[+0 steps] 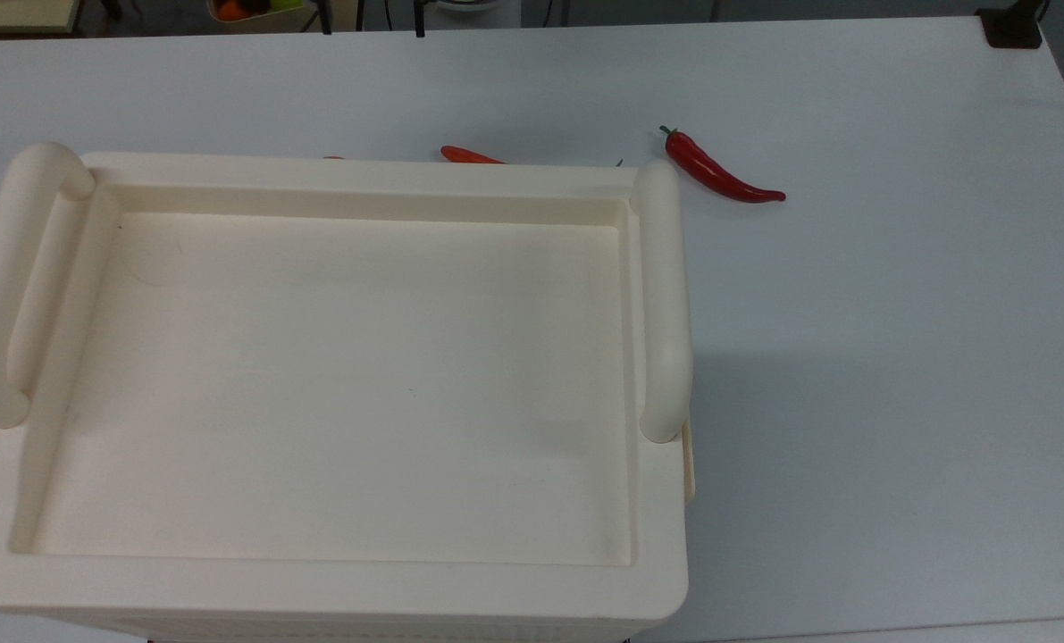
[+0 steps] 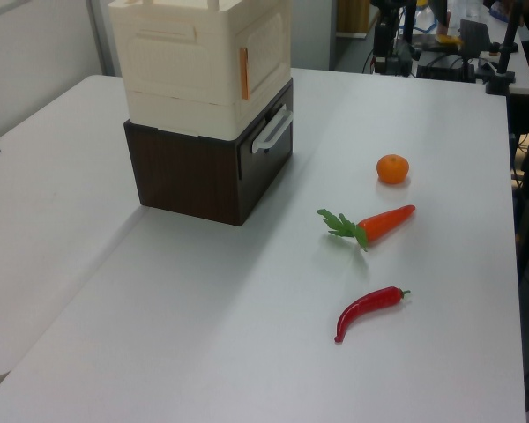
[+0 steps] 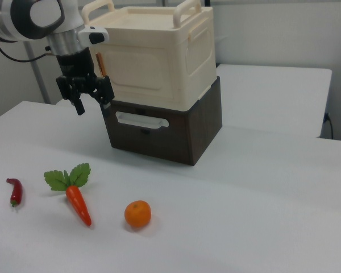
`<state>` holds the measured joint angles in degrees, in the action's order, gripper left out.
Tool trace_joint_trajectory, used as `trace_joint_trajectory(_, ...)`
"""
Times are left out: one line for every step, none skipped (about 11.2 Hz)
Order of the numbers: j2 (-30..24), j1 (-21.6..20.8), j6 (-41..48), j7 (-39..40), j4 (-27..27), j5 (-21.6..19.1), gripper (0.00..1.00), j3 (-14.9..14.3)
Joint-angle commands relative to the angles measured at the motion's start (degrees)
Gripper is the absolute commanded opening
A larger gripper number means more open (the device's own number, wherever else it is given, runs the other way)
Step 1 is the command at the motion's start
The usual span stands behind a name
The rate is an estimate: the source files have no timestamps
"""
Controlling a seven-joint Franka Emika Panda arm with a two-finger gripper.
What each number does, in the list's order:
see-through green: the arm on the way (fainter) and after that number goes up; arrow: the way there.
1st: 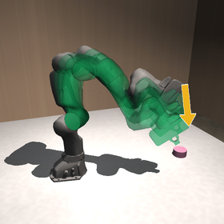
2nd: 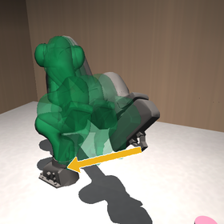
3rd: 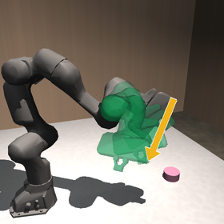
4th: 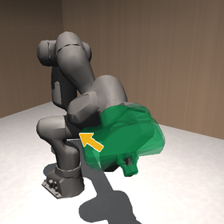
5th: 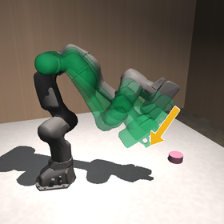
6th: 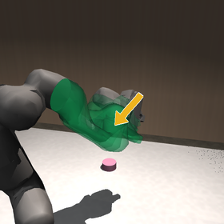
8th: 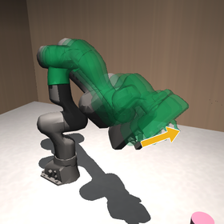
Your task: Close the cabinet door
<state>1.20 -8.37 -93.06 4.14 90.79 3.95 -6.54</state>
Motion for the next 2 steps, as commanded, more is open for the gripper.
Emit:
trace_joint_trajectory(-1.55,-0.51,0.43,0.78,1.85,0.97,1.0,-0.32)
trace_joint_trajectory(-1.46,-0.6,0.51,0.7,1.85,0.97,1.0,-0.41)
